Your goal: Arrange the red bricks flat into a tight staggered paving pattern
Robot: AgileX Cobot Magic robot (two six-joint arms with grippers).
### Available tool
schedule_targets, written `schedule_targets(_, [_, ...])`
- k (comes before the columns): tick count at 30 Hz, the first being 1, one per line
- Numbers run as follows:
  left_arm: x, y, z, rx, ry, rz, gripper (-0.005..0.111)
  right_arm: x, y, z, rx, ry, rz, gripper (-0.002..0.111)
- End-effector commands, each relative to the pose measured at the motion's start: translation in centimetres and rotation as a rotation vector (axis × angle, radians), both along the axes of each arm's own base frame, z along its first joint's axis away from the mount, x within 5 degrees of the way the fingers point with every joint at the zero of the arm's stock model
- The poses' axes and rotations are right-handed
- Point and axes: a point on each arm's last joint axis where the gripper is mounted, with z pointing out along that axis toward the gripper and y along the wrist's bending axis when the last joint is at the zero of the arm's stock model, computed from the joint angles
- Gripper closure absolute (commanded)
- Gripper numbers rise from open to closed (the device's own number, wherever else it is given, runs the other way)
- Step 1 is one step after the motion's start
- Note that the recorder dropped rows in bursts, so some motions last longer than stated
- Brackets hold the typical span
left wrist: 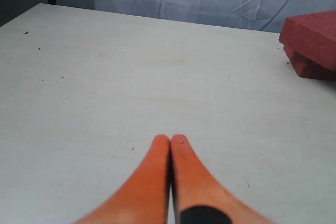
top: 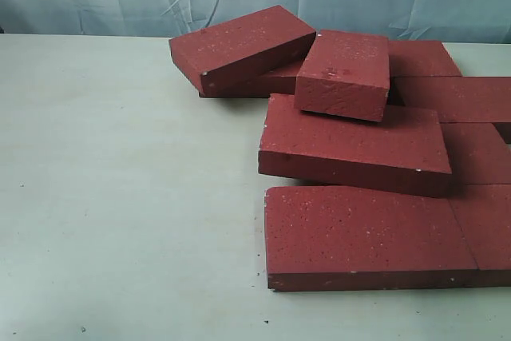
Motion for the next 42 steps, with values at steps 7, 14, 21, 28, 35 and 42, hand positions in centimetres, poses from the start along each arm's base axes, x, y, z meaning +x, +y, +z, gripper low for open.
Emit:
schedule_targets(7, [0.0,0.0,0.3,-0.006,-0.019,-0.007,0.107,5.3,-0.2,4.0,-0.21,0.341,-0.088,0.109])
schedule_targets(14, [0.0,0.0,0.3,-0.006,-0.019,-0.007,0.107,10.4,-1.0,2.5,-0.292,0.7,-0.126,0.109])
schedule_targets(21, [0.0,0.0,0.3,-0.006,-0.019,-0.007,0.107,14.5,-1.2,-0.2,-0.458,1.171,-0.043,0.109])
schedule_targets(28, [0.0,0.0,0.3,-0.006,-0.019,-0.007,0.107,18.3,-0.4,-3.4,-0.544,1.499,0.191,0.109])
schedule_targets(35, [0.0,0.0,0.3,-0.006,-0.019,-0.007,0.107,21.8,-0.6,-7.4,-0.515,1.618,0.237,0.109])
schedule_targets(42, [0.0,0.0,0.3,-0.001,-0.022,-0.006,0.107,22.4,-0.6,-7.9,-0.489,1.57,0.216,0.109])
